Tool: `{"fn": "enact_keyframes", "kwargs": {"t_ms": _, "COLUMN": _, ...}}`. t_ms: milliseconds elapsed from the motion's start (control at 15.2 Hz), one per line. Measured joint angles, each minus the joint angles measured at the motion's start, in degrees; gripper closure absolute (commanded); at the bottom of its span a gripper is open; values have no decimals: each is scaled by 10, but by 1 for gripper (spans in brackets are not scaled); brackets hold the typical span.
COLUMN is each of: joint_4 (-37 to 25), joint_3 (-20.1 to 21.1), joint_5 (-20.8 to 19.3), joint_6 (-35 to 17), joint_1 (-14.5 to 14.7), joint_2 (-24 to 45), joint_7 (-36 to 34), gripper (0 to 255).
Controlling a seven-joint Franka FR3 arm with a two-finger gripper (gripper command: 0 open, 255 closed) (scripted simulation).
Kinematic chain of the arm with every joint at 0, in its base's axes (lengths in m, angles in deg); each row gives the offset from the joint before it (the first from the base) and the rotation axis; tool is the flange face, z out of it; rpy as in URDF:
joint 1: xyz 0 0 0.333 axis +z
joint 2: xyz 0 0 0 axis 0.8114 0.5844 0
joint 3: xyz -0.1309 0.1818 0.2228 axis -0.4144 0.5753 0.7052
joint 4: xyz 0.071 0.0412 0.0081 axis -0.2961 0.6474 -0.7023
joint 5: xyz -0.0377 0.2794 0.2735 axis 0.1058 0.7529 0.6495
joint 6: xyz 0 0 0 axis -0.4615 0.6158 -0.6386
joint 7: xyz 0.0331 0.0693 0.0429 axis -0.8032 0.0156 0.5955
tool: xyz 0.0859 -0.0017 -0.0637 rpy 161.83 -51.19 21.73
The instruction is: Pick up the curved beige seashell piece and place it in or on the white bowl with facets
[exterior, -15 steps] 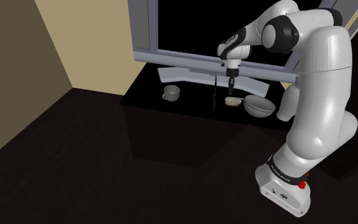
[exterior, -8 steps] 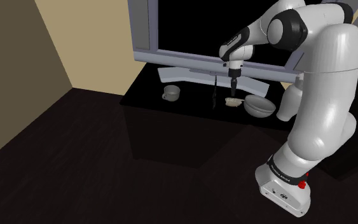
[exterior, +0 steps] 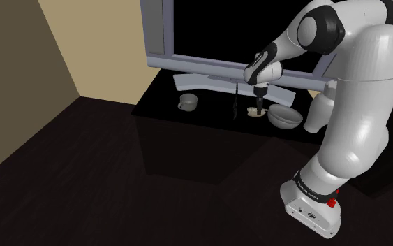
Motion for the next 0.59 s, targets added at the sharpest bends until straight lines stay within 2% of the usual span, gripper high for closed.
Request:
{"fn": "enact_keyframes", "kwargs": {"t_ms": 528, "joint_4": 6, "joint_3": 4, "joint_5": 6, "joint_6": -19, "joint_1": -5, "joint_2": 13, "joint_7": 4, "gripper": 0}}
{"fn": "enact_keyframes", "kwargs": {"t_ms": 594, "joint_4": 6, "joint_3": 4, "joint_5": 6, "joint_6": -19, "joint_1": -5, "joint_2": 13, "joint_7": 4, "gripper": 255}}
